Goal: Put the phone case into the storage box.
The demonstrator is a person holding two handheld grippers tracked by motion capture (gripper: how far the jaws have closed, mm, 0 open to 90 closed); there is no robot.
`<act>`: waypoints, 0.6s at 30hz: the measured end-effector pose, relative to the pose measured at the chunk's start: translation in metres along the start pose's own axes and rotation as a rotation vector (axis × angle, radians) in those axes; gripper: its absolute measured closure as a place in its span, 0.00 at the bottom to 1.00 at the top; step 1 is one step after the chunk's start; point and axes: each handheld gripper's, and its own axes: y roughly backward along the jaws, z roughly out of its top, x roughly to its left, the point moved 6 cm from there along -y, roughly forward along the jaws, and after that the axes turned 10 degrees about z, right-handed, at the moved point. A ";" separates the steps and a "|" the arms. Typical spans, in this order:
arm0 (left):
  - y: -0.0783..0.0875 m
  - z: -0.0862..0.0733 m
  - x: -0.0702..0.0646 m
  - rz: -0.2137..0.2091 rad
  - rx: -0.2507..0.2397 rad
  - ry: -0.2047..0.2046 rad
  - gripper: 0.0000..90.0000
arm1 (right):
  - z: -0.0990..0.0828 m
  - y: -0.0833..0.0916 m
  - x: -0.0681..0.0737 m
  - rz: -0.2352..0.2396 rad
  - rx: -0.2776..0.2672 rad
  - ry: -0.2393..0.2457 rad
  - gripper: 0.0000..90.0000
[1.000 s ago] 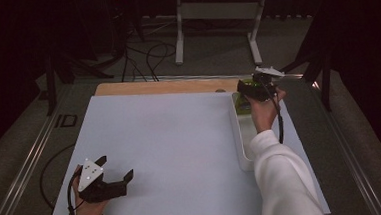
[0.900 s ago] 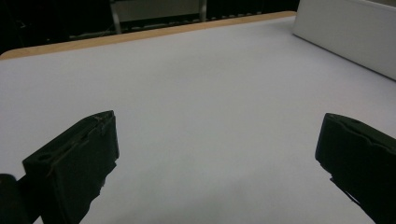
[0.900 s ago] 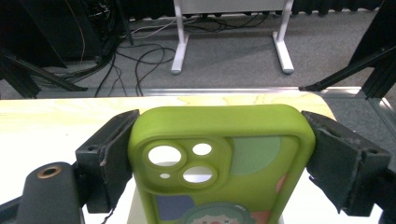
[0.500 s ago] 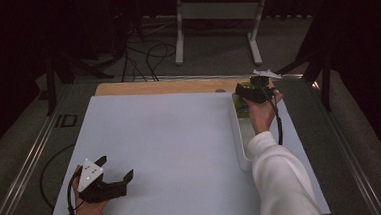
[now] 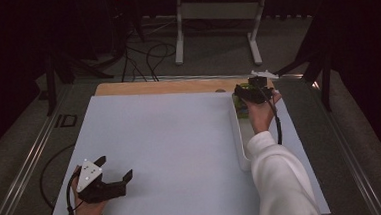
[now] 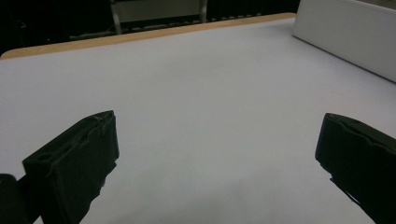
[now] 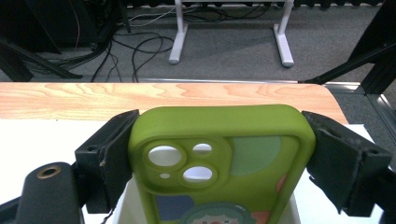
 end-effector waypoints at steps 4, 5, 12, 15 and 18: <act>0.000 0.000 0.000 0.000 -0.001 0.001 0.00 | 0.000 -0.001 0.000 -0.005 -0.006 -0.004 0.17; 0.001 0.000 0.000 0.001 -0.002 0.002 0.00 | 0.000 -0.002 0.000 -0.006 -0.007 -0.002 0.17; 0.001 0.000 0.001 0.000 -0.004 0.007 0.00 | 0.000 -0.004 0.003 -0.011 -0.007 0.008 0.17; 0.001 0.000 0.001 0.002 -0.002 0.009 0.00 | 0.001 -0.005 0.003 -0.006 -0.006 0.011 0.16; 0.002 0.000 0.002 0.002 -0.003 0.009 0.00 | 0.001 -0.005 0.002 -0.010 -0.003 0.005 0.15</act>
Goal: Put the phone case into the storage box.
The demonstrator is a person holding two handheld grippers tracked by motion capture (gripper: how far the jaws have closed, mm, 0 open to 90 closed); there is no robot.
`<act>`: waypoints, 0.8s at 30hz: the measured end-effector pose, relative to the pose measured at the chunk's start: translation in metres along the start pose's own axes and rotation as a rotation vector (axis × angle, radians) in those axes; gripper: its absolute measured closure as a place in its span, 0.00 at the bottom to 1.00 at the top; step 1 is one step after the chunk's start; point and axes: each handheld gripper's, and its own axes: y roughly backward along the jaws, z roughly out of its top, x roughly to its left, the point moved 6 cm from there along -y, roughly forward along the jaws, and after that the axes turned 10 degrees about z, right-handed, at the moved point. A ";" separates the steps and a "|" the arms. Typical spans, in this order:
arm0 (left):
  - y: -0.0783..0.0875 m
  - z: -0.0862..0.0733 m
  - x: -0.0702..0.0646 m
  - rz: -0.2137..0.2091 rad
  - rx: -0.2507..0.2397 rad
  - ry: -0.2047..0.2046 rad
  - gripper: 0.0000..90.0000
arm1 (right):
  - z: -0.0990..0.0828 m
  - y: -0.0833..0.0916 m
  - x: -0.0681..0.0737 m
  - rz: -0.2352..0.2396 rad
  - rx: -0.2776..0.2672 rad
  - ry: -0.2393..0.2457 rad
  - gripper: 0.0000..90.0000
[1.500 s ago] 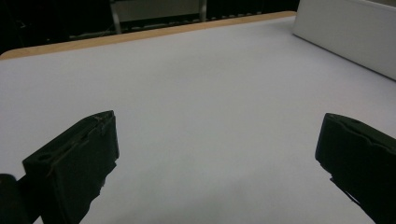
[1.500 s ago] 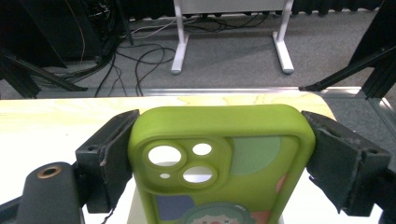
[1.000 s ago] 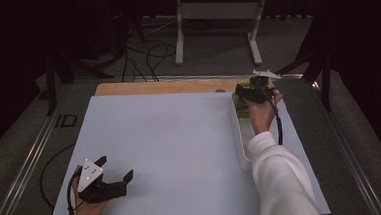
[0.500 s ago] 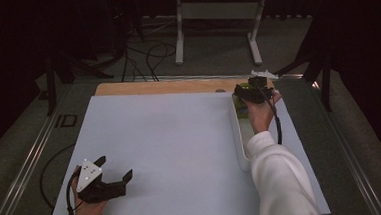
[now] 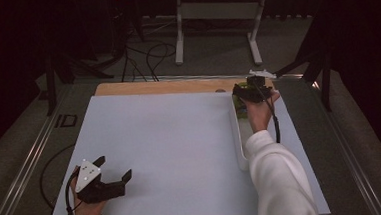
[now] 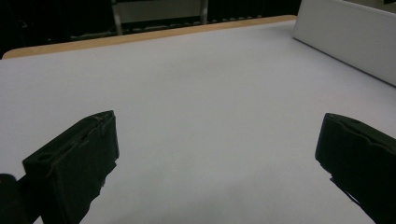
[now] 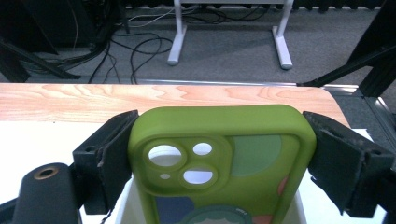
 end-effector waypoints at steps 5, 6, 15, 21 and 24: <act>0.000 0.000 0.000 -0.001 -0.001 0.000 0.00 | -0.001 -0.002 -0.001 0.025 0.008 -0.030 0.08; 0.000 0.000 0.000 0.000 -0.001 0.000 0.00 | -0.001 -0.002 -0.001 0.027 0.008 -0.030 0.08; 0.000 0.000 0.000 0.000 -0.001 0.000 0.00 | 0.004 0.004 0.000 0.040 -0.035 -0.028 0.08; 0.000 0.000 -0.001 -0.001 -0.002 0.000 0.00 | 0.003 0.007 0.000 0.045 -0.040 -0.032 0.08; 0.000 0.000 -0.001 0.000 -0.001 -0.001 0.00 | 0.003 0.009 0.002 0.064 -0.035 -0.026 0.08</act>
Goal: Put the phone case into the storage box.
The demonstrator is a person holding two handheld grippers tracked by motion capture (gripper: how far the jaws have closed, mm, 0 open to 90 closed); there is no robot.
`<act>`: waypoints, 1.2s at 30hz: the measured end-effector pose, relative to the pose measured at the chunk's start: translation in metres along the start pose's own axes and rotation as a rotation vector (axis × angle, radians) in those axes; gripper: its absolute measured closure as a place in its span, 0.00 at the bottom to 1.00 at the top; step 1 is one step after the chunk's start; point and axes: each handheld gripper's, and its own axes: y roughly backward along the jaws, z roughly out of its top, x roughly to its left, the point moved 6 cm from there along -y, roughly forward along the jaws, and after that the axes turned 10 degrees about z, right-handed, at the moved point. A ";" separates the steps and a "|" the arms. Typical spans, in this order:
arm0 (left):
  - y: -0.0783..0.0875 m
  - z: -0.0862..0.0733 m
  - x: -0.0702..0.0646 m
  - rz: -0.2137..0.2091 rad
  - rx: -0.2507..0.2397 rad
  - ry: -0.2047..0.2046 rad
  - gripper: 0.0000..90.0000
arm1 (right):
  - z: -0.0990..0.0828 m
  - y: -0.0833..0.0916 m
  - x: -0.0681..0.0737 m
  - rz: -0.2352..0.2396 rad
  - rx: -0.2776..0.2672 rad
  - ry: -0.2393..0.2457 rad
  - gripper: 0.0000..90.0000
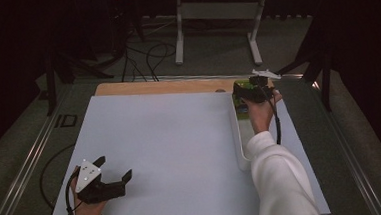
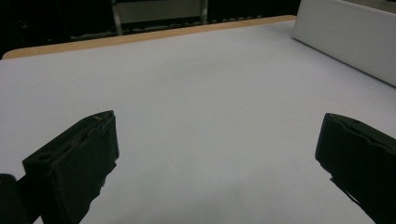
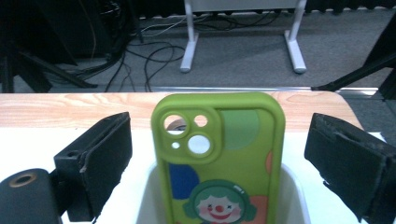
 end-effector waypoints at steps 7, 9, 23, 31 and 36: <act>0.000 0.000 -0.001 -0.002 0.000 0.002 0.00 | -0.003 0.011 0.006 0.052 -0.001 0.020 0.09; 0.000 0.000 -0.001 -0.002 0.000 0.000 0.00 | -0.004 0.012 0.007 0.059 -0.002 0.026 0.09; -0.001 0.000 -0.003 -0.006 0.010 -0.011 0.00 | -0.014 0.034 0.029 0.173 -0.012 0.078 0.09; -0.002 -0.001 -0.004 -0.010 0.014 -0.018 0.00 | -0.022 0.049 0.040 0.227 -0.011 0.118 0.09; -0.003 -0.001 -0.004 -0.015 0.019 -0.019 0.00 | -0.029 0.059 0.048 0.263 -0.013 0.146 0.09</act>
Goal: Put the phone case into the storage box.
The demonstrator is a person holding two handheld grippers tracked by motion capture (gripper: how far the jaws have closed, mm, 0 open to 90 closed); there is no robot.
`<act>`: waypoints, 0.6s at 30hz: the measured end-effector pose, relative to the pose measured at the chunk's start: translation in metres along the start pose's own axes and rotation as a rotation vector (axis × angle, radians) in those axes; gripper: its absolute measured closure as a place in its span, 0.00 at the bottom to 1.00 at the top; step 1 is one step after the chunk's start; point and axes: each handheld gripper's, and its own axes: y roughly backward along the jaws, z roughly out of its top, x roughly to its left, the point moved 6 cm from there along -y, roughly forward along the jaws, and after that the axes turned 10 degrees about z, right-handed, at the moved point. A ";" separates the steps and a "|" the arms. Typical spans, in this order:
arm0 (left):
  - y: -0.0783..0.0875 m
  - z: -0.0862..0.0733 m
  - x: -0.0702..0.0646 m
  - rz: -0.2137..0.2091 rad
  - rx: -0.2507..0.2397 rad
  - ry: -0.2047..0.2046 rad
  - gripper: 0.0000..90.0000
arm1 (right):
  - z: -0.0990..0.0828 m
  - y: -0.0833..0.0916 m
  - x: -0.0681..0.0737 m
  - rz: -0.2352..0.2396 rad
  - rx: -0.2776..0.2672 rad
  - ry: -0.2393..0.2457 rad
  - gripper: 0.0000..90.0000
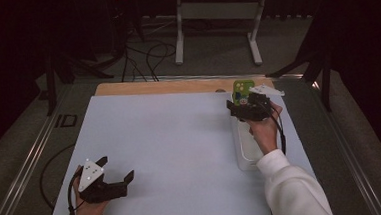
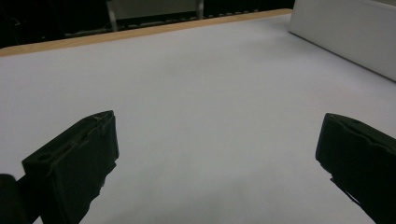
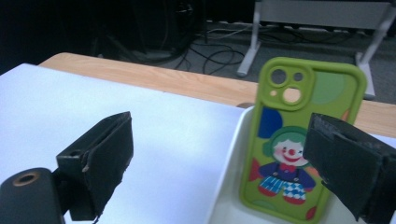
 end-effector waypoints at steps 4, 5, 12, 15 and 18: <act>0.000 0.000 0.000 -0.004 0.003 -0.001 0.00 | -0.003 0.007 0.010 0.028 -0.001 0.031 0.09; 0.000 0.000 0.000 -0.004 0.003 -0.001 0.00 | -0.004 0.010 0.015 0.043 -0.004 0.042 0.09; -0.001 0.000 0.000 -0.003 0.005 -0.002 0.00 | -0.010 0.019 0.036 0.107 -0.012 0.080 0.09; -0.001 0.000 0.000 -0.003 0.006 -0.003 0.00 | -0.012 0.022 0.041 0.119 -0.015 0.088 0.09; -0.001 0.000 0.000 -0.004 0.007 -0.003 0.00 | -0.016 0.027 0.047 0.136 -0.017 0.099 0.09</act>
